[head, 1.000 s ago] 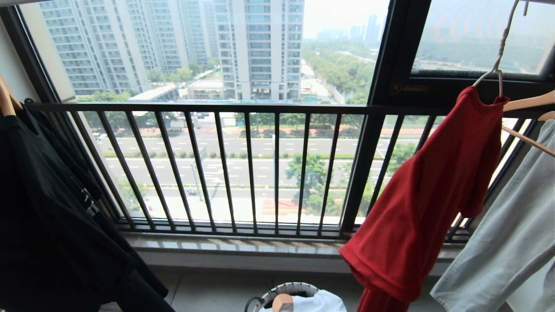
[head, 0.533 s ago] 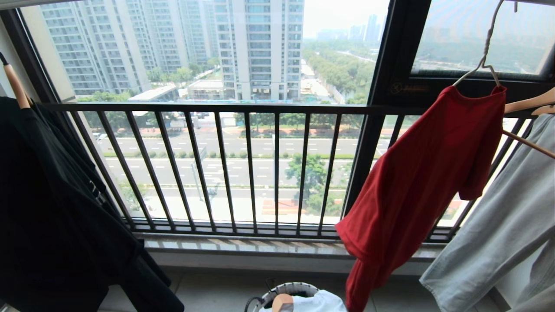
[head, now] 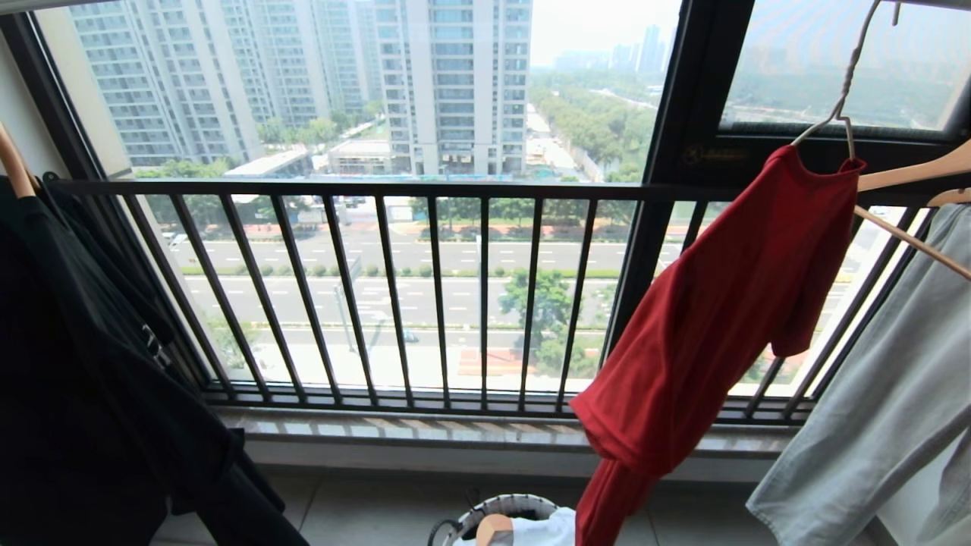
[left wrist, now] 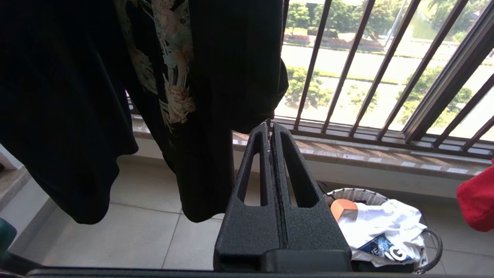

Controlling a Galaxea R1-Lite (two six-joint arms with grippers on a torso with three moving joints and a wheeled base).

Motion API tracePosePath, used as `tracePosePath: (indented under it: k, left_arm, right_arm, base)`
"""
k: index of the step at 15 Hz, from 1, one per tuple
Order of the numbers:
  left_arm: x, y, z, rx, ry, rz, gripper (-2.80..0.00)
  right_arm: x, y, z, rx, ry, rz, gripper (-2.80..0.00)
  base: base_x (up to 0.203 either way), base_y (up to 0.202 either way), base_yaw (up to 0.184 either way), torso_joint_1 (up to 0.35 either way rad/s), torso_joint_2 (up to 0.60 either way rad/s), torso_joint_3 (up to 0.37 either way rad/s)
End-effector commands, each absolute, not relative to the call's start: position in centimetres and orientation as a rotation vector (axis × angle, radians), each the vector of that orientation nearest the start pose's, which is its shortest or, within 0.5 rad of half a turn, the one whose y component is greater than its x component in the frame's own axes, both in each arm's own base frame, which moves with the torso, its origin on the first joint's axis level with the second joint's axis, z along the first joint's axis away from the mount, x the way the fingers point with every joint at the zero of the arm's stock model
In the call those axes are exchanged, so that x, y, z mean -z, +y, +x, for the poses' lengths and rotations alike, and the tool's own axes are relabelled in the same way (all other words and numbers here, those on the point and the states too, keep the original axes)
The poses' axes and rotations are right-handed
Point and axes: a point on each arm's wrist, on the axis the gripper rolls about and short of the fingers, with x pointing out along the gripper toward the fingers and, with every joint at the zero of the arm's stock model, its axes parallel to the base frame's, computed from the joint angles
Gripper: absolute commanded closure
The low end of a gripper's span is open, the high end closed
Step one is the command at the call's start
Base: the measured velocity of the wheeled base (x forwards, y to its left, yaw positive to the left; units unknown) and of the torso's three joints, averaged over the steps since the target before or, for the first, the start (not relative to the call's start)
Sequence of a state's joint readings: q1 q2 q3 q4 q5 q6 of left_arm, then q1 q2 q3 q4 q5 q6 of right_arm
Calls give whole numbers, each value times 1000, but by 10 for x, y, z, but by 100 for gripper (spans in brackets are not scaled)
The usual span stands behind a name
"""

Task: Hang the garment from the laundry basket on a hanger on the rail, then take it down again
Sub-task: Take the clothes off the clothes rack

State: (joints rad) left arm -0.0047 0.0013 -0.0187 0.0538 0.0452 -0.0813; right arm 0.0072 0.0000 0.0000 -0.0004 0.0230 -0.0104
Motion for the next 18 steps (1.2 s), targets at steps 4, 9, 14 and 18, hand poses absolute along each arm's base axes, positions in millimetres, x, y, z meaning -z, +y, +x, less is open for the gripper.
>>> tracePosePath:
  k: [4,9,14,18]
  left_arm:
    - [-75,1,-24,-43,37,-80,0]
    - [-75,1,-24,-43,37,-80,0]
    - [-75,1,-24,-43,37,-80,0]
    - [-75,1,-24,-43,37,-80,0]
  right_arm:
    - [-75,0,-23,-31,1,-11,0]
    - [-75,0,-23,-31,1,-11,0]
    - [-75,0,-23,-31,1,-11,0]
    - [-75,0,-23,-31,1,-11,0]
  base:
    - [0,0,0,0,0,0]
    - [0,0,0,0,0,0]
    - [0,0,0,0,0,0]
    - [0,0,0,0,0,0]
